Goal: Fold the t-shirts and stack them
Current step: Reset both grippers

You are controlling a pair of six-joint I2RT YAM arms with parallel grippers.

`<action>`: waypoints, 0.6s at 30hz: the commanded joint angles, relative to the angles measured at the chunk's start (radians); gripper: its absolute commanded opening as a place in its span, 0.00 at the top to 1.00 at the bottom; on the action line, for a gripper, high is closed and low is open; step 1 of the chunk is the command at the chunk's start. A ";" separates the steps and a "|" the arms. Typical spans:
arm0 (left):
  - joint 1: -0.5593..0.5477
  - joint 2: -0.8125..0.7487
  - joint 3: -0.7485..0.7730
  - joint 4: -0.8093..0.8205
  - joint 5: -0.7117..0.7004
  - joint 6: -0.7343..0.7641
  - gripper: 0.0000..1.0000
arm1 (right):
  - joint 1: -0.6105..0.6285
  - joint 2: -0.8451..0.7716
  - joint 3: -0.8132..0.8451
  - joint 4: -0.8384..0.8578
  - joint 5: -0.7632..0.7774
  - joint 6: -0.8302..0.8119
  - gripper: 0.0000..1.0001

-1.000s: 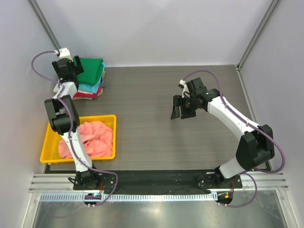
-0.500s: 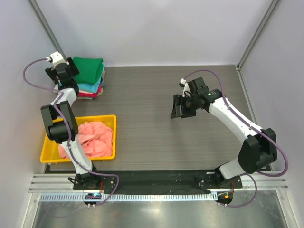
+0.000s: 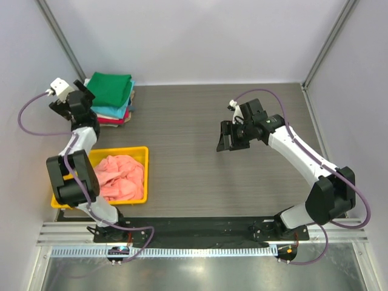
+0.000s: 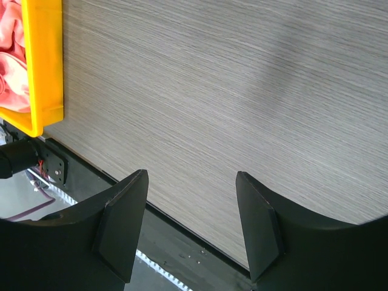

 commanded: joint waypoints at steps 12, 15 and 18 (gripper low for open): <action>-0.019 -0.631 -0.286 -0.469 0.096 -0.263 0.00 | 0.021 -0.097 0.002 0.031 0.013 -0.006 0.34; -0.023 -0.808 -0.389 -0.491 0.222 -0.256 0.00 | 0.024 -0.106 0.000 0.034 0.016 -0.001 0.34; -0.027 -0.909 -0.366 -0.662 0.262 -0.185 0.00 | 0.024 -0.135 -0.009 0.037 0.017 0.005 0.34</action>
